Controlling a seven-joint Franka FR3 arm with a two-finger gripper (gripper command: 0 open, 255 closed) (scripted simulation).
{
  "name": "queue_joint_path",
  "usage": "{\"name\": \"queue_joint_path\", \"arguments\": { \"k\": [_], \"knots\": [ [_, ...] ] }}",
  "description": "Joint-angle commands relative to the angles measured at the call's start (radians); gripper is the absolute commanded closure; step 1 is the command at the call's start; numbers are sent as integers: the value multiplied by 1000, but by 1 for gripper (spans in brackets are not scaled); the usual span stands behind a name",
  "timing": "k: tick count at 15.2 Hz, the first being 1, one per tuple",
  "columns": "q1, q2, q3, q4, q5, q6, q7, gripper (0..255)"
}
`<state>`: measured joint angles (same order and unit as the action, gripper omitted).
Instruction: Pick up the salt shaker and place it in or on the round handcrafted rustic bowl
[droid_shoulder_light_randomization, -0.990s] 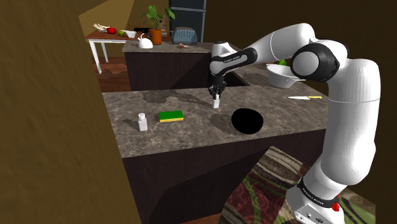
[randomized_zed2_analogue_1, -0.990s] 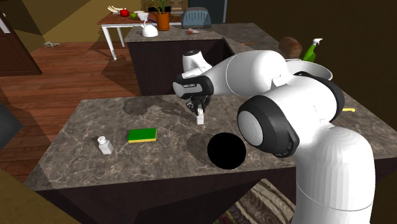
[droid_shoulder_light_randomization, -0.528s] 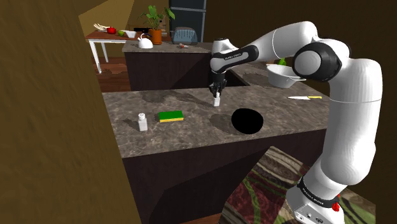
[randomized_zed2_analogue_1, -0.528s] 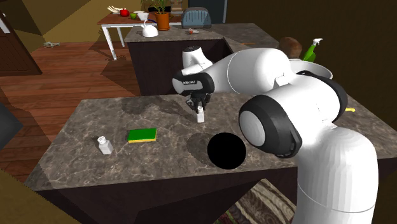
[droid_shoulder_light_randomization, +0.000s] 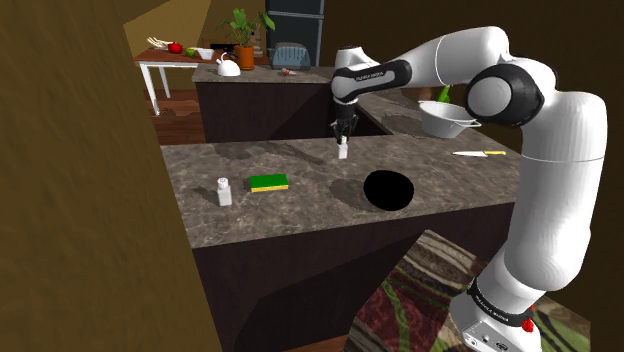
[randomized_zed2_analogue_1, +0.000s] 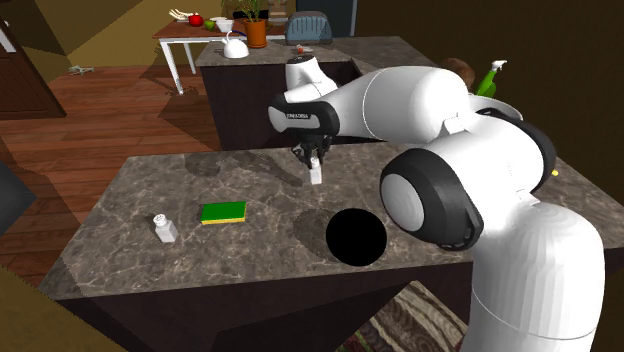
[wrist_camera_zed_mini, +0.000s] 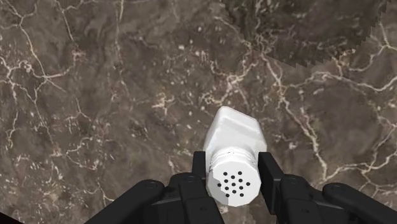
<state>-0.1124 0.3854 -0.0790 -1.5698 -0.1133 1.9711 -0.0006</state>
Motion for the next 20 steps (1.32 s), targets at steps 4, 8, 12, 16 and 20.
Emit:
{"name": "queue_joint_path", "arguments": {
  "k": [4, 8, 12, 16, 20],
  "knots": [
    [0, -14, 0, 47, 1, -61, -7, 255],
    [1, -21, 0, 91, 3, -112, -13, 255],
    [1, -23, 0, 141, 4, -164, -19, 255],
    [1, -22, 0, 197, 6, -218, -25, 255],
    [0, -16, -1, 260, 7, -274, -31, 255]
  ]
}}
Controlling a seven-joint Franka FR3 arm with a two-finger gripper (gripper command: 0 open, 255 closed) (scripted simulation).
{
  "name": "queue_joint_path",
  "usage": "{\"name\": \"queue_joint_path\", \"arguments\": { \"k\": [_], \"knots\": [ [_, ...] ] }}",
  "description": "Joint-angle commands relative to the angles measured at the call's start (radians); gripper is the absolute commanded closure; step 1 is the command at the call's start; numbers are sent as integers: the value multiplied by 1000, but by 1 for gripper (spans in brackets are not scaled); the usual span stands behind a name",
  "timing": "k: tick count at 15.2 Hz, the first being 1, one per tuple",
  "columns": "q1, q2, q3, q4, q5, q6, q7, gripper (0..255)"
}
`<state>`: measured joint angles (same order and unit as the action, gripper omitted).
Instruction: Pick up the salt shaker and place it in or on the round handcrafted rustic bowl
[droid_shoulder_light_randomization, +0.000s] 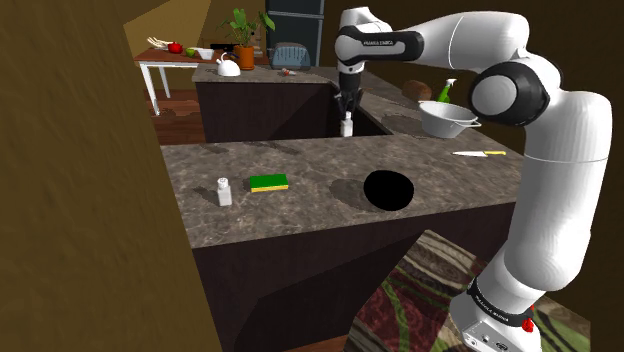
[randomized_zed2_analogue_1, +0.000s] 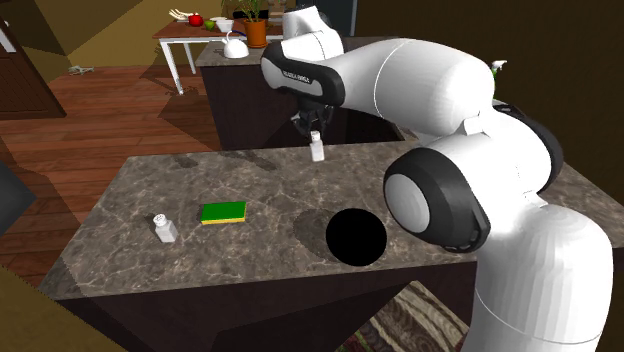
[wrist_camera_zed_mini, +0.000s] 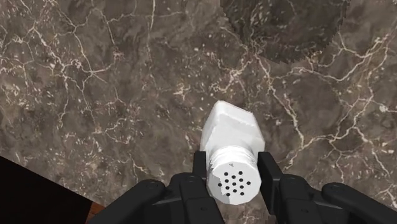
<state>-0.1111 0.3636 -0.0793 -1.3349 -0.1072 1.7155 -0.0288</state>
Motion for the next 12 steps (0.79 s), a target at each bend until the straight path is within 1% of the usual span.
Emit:
{"name": "queue_joint_path", "arguments": {
  "k": [1, 3, 6, 12],
  "knots": [
    [-1, 7, 0, 33, 1, -26, -4, 255],
    [5, -93, 0, -102, -7, 9, 4, 255],
    [11, -229, 0, -272, -19, 42, 15, 255],
    [18, -480, 6, -544, -39, 62, 34, 255]
  ]
}}
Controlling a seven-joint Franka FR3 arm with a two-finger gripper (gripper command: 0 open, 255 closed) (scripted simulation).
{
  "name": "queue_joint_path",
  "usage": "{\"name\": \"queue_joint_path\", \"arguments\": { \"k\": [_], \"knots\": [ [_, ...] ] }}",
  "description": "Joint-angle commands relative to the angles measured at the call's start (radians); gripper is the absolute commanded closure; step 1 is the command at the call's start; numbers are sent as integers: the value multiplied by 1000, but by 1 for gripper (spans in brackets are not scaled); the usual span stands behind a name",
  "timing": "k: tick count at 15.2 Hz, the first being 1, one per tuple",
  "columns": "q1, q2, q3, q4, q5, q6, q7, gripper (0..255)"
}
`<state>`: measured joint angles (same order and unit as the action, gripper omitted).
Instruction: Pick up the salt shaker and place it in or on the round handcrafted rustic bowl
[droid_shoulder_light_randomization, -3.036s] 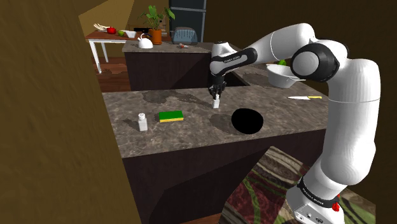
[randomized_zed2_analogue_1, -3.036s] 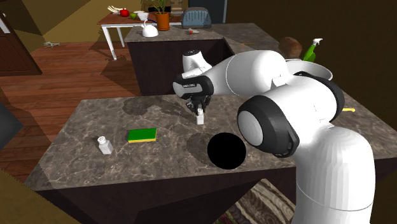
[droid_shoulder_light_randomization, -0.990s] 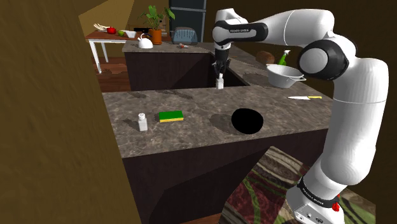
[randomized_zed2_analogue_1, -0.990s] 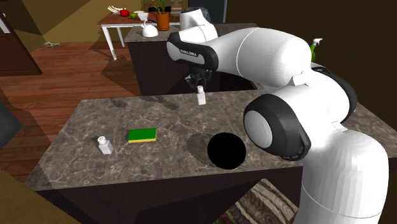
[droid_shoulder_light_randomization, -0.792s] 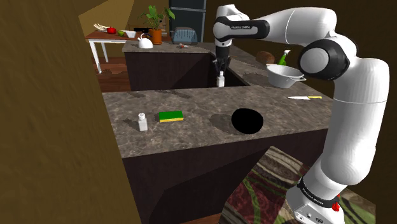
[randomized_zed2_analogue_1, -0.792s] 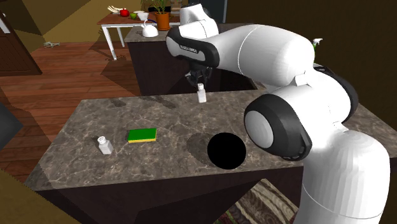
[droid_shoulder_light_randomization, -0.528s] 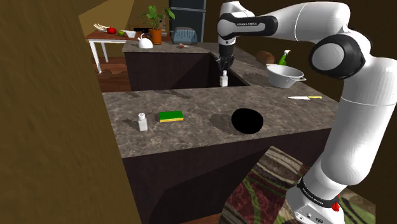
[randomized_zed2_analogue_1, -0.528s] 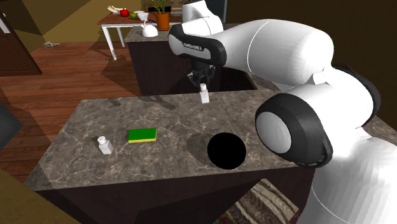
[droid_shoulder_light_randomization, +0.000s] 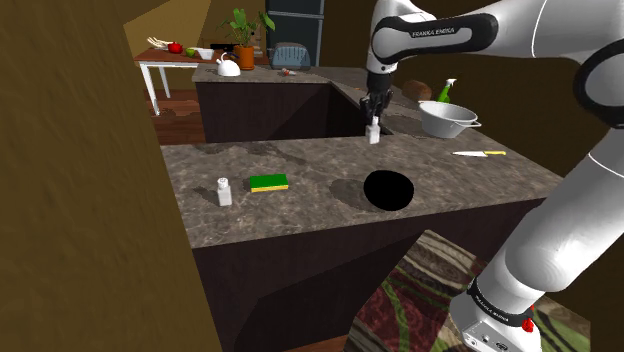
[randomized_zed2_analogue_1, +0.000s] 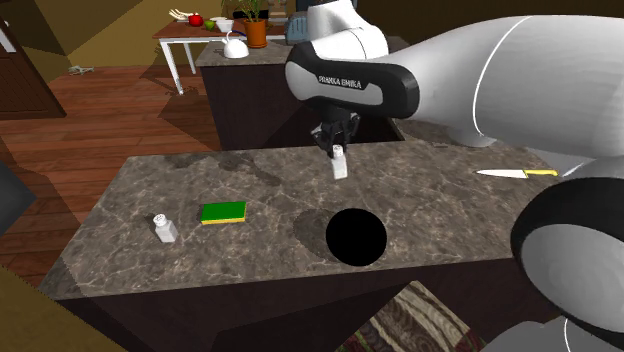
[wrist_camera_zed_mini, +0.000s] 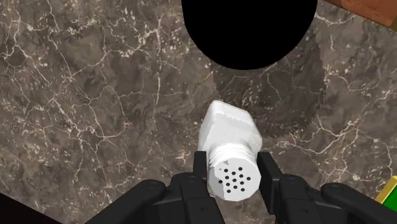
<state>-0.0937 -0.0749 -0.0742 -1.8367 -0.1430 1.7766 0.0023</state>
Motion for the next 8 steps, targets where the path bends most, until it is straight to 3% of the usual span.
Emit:
{"name": "queue_joint_path", "arguments": {
  "k": [1, 8],
  "knots": [
    [2, -81, 3, -82, -6, -1, 6, 255],
    [3, -360, 15, -314, -19, -49, 19, 255]
  ]
}}
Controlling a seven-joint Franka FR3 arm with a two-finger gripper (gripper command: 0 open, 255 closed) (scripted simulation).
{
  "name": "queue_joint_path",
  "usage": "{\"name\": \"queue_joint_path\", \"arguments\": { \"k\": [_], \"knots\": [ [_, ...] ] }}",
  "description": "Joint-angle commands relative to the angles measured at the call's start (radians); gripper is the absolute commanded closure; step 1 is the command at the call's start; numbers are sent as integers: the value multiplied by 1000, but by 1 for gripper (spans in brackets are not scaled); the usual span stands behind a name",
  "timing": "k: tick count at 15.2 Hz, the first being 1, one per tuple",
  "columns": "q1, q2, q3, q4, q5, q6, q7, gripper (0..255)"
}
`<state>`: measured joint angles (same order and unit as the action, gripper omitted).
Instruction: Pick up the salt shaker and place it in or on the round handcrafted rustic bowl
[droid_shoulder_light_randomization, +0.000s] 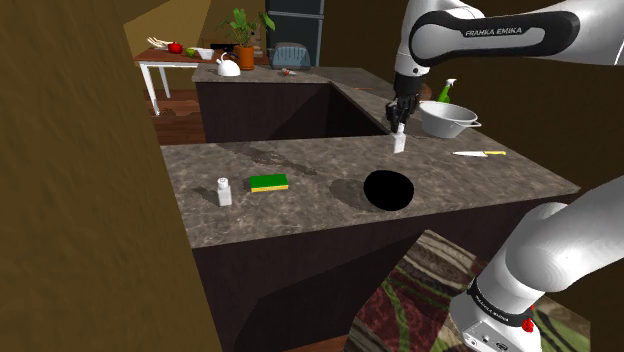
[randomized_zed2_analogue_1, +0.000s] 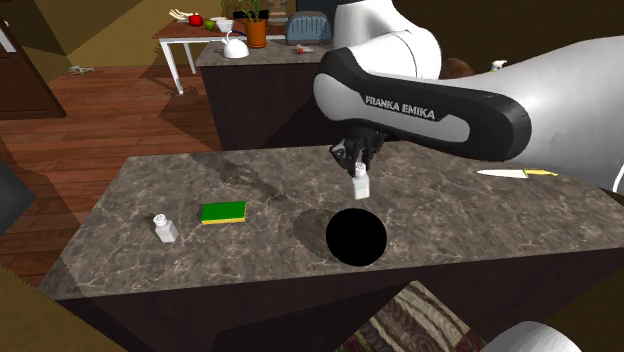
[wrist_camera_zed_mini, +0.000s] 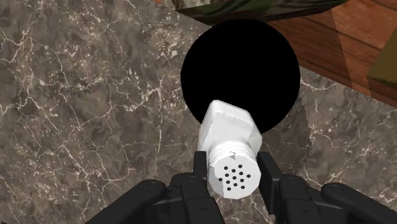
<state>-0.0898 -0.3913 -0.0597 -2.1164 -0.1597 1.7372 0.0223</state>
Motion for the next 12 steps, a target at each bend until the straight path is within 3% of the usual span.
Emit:
{"name": "queue_joint_path", "arguments": {
  "k": [1, 12],
  "knots": [
    [-1, -102, 4, -75, -3, -28, 1, 255],
    [-3, -104, -2, -223, -11, 118, 20, 255]
  ]
}}
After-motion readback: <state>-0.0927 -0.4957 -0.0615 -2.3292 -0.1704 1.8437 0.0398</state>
